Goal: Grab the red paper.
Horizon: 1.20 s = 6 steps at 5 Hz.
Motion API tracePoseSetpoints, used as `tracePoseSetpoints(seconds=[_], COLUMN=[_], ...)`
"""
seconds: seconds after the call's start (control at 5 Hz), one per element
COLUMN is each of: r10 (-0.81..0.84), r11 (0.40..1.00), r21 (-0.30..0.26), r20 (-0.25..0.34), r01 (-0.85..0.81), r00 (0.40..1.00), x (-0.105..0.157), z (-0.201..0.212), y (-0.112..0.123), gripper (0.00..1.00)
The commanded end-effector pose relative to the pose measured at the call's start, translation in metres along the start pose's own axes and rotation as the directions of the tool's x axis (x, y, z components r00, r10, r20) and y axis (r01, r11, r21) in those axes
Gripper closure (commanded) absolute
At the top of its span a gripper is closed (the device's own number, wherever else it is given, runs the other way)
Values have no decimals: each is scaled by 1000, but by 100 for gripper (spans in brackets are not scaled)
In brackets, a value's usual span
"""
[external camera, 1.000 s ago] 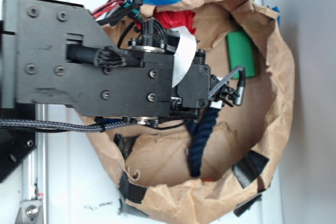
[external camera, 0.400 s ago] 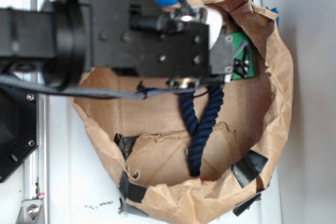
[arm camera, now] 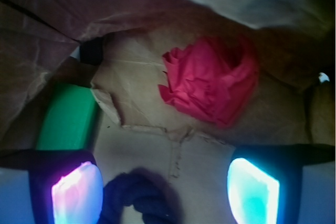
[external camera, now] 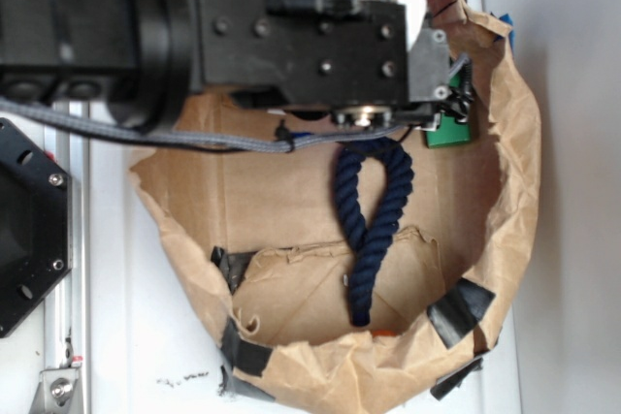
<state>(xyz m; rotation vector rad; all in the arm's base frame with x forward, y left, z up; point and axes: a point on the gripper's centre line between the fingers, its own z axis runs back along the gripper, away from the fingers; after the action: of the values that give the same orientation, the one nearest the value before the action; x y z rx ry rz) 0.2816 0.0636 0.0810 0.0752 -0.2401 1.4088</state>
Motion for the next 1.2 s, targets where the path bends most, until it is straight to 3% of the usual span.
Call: tracePoseSetpoints(seconds=[0.0, 1.0], r10=[58, 76], r11=[998, 994], r21=[-3, 77], r20=[13, 38], r01=[-58, -78], r00=[998, 996], x=[15, 37], z=[4, -27], y=[10, 24], gripper=[0, 0])
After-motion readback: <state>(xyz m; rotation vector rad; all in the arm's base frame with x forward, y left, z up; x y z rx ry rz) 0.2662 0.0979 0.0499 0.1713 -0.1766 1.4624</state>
